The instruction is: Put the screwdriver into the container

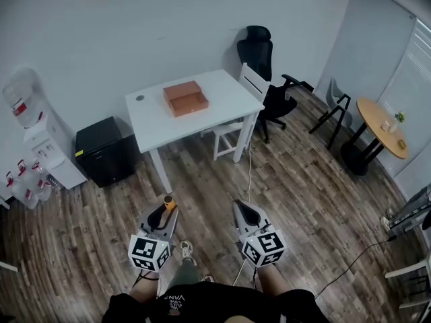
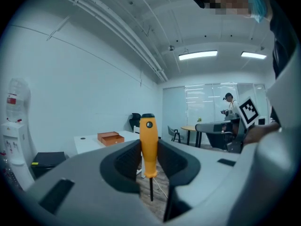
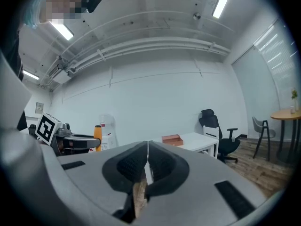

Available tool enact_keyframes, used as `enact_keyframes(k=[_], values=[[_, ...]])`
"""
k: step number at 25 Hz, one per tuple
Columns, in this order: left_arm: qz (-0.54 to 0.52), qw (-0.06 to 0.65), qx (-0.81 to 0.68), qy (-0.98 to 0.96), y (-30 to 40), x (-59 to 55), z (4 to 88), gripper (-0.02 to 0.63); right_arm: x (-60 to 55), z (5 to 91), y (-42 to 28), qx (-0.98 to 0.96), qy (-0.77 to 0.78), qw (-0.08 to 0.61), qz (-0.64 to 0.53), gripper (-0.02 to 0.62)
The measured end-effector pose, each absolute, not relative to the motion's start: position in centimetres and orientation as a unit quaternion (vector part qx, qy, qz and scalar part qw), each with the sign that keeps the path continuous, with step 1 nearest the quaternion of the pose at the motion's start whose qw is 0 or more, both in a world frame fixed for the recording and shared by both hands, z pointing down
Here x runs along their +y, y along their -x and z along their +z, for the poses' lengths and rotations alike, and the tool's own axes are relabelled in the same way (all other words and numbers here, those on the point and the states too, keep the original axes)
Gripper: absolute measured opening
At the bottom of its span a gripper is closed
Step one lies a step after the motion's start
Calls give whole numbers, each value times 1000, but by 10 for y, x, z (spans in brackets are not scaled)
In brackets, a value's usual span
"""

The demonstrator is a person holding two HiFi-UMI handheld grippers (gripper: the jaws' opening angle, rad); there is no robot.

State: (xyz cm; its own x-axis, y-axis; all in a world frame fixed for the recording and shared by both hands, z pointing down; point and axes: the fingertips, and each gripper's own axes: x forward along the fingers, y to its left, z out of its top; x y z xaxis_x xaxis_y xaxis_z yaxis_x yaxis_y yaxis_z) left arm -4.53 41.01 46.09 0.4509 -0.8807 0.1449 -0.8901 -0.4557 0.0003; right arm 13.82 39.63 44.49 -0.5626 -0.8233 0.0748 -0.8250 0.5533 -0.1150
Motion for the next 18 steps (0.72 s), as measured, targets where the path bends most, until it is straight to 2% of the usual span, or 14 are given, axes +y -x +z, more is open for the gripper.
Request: enact_keyframes(k=[18], values=[[51, 30, -508, -859, 99, 231, 450, 112, 221, 423, -85, -874, -484, 4, 47, 12]])
